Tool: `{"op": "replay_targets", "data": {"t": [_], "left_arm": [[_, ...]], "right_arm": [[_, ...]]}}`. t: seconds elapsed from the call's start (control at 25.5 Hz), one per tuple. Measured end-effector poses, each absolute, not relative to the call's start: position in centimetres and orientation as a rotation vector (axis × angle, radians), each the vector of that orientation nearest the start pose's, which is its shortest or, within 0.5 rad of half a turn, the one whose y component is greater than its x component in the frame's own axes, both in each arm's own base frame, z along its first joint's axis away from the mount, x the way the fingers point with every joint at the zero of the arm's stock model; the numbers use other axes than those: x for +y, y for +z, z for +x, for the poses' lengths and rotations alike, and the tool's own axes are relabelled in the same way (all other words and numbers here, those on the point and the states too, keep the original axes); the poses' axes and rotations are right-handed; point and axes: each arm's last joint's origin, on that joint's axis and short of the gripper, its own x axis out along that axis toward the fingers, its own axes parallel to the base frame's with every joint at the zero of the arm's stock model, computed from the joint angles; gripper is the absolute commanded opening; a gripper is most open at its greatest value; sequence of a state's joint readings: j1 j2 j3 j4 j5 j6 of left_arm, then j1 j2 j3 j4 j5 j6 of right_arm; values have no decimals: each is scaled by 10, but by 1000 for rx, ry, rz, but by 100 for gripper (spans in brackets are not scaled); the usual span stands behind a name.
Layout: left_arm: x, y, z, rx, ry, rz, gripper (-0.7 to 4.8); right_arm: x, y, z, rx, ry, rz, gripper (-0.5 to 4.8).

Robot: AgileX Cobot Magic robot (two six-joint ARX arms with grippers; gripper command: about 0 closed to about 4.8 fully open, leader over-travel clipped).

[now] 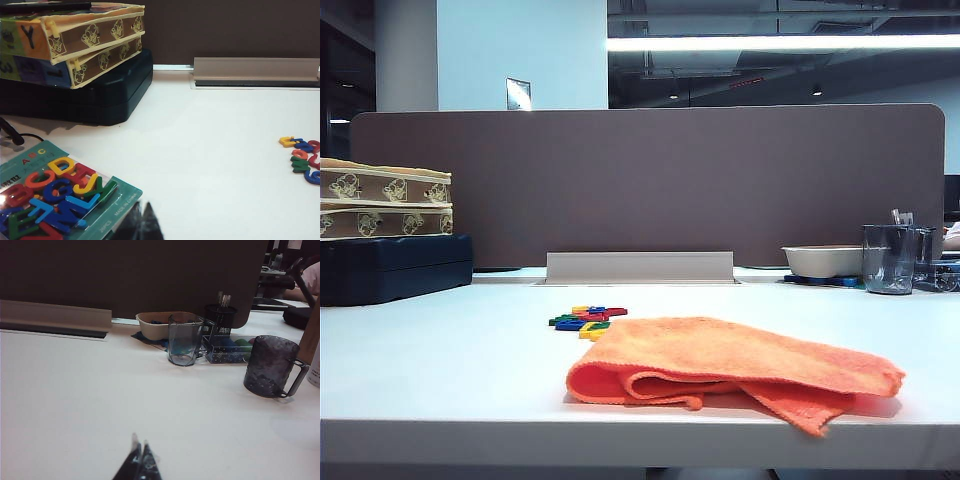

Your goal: Use an orange cloth to wipe the letter magnets on the table away for a distance.

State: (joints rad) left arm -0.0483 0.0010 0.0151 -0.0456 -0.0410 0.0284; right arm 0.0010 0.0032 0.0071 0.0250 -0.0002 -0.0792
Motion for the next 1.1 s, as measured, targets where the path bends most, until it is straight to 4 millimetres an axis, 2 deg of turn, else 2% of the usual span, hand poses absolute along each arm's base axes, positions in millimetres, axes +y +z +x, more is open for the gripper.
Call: {"op": "replay_targets", "data": {"t": [0.63,0.82,1.1], "left_arm": [[-5,166,97,11,-50,28,-5],[-7,178,96,-102,-112,28,-5],[-8,196,91,-157,-159,32,-3]], "right_arm": [[0,168,97,-29,0,-79,-5],[0,168,97,-29,0,-79,-5],[0,168,97,-29,0,-79,-5]]}}
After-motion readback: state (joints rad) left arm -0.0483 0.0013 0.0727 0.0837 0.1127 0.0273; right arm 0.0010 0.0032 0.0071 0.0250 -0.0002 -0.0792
